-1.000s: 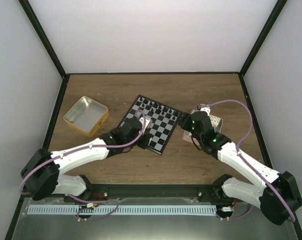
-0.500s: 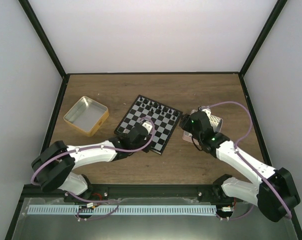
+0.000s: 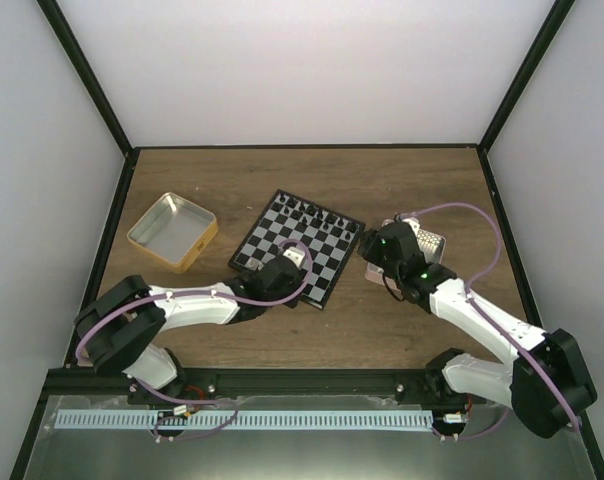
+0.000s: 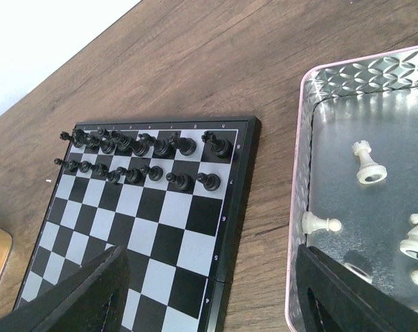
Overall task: Set up the chess pieces on the board
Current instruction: Place the chess piece on the chessboard.
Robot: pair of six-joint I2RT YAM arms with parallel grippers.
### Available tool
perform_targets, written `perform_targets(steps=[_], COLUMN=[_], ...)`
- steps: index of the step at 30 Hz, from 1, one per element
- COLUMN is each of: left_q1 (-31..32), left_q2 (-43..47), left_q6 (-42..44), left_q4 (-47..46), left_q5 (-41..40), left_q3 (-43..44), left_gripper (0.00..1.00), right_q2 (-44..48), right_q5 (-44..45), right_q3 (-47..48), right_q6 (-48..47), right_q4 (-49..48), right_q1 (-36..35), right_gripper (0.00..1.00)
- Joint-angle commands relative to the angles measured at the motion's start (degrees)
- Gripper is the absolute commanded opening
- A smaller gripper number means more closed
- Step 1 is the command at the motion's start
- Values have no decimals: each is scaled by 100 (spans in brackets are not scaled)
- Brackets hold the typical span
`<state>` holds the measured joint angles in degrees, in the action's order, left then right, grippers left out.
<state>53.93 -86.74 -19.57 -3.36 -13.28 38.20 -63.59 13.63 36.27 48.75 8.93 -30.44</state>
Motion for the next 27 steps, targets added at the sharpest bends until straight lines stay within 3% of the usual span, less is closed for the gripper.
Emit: perform_targets(steps=[1,14,19,27], left_q1=[21,19,18,21], left_q2=[-140,-63,23,17], left_q6=[-88,-65,-25,82], left_q4=[-223,-247,-245,-318], left_q5=[-65,-131,-171,-208], left_q3=[-28,-34,-71,-48], left_gripper=[13,18,9,6], right_q2=[-60,-38,-16,-9], right_q5=[-1,-66,-97,-91], right_q3=[89,97,84,72], right_q6=[25,38,55,59], right_q4=[-67,-38,-34,-31], right_q1=[60,72,73,73], right_gripper=[67,67,67,67])
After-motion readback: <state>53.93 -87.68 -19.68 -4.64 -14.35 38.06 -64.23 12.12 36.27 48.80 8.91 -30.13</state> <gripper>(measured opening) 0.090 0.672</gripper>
